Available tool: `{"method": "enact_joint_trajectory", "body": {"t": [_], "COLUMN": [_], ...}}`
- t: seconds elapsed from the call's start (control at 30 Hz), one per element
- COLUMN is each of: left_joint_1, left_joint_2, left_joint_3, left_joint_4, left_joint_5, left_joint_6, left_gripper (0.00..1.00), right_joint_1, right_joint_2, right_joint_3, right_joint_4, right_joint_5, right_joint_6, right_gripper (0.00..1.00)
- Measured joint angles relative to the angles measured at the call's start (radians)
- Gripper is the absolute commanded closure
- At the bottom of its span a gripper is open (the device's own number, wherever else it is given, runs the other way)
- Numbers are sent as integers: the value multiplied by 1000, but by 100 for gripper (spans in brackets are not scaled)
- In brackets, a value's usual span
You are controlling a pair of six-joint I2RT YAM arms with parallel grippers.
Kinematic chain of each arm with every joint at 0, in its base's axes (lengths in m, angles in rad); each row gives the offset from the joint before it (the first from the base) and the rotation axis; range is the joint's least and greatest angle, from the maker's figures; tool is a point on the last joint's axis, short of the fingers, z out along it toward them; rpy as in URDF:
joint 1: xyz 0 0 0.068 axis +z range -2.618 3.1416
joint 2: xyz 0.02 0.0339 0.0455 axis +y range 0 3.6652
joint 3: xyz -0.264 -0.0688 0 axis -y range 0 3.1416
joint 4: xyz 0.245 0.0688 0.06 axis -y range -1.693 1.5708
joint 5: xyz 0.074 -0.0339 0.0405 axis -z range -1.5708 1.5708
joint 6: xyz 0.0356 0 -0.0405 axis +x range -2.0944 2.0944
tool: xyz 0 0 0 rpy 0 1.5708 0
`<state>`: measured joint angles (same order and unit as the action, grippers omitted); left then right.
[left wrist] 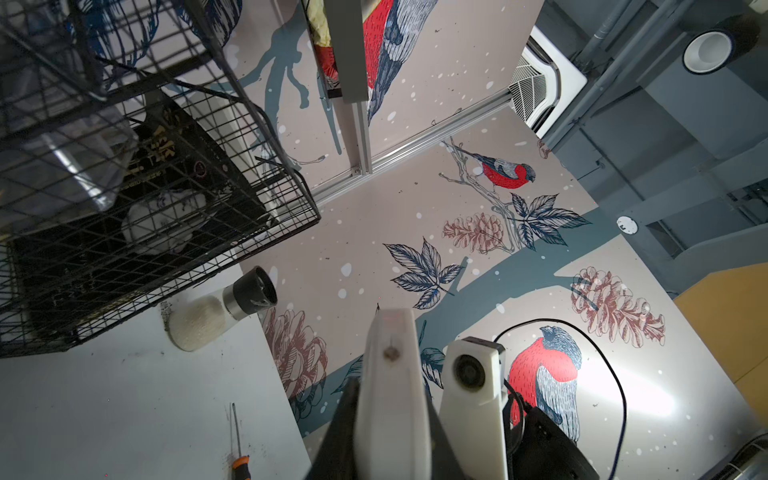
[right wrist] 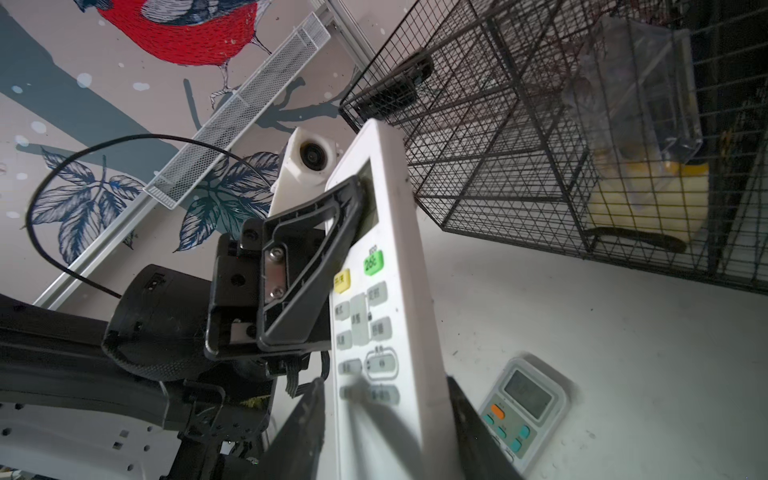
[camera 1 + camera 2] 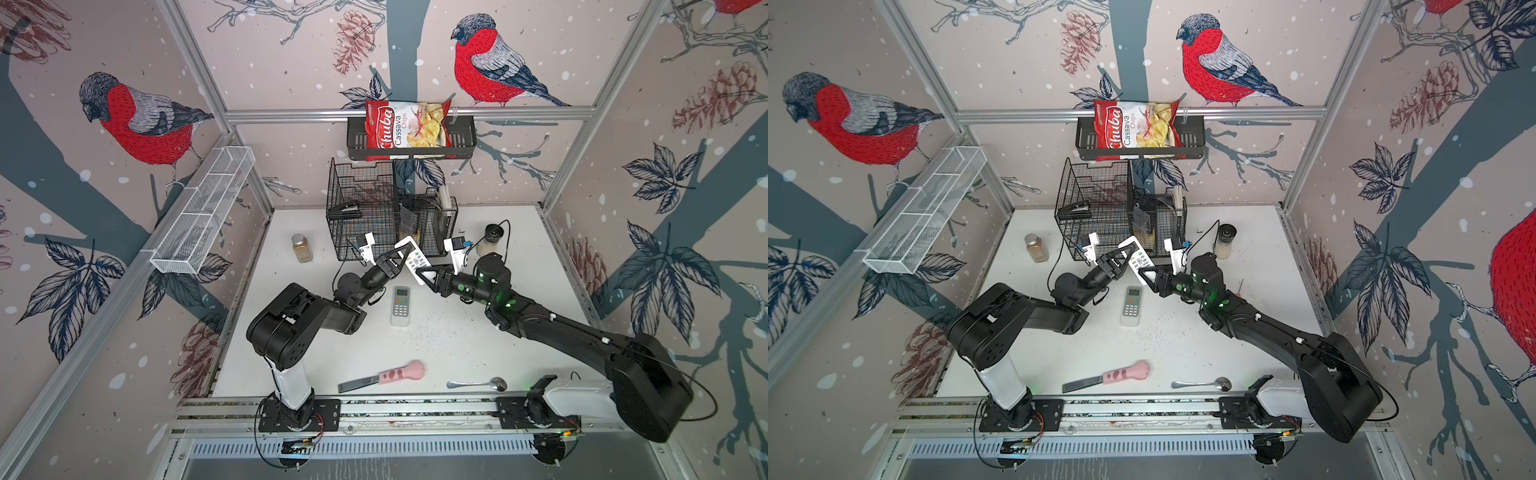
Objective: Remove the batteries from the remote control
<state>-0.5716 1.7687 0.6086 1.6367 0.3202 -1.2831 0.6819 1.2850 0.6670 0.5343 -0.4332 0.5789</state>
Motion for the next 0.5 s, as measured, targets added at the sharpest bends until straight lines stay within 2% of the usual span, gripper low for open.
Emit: {"method": "enact_joint_trajectory", "body": {"t": [0.27, 0.5], "left_joint_1": [-2, -3], "left_joint_2": [-35, -61], "left_joint_3": [13, 15], "left_joint_4": [-10, -12], "left_joint_5": [17, 21], "left_joint_6": [0, -1], "left_gripper": [100, 100], "right_joint_1": [-10, -13], "right_joint_2": [9, 28], "right_joint_3": [-4, -4], "right_joint_4": [85, 156], "right_joint_5": [-63, -106], "right_joint_6": [5, 26], "right_gripper": [52, 59]}}
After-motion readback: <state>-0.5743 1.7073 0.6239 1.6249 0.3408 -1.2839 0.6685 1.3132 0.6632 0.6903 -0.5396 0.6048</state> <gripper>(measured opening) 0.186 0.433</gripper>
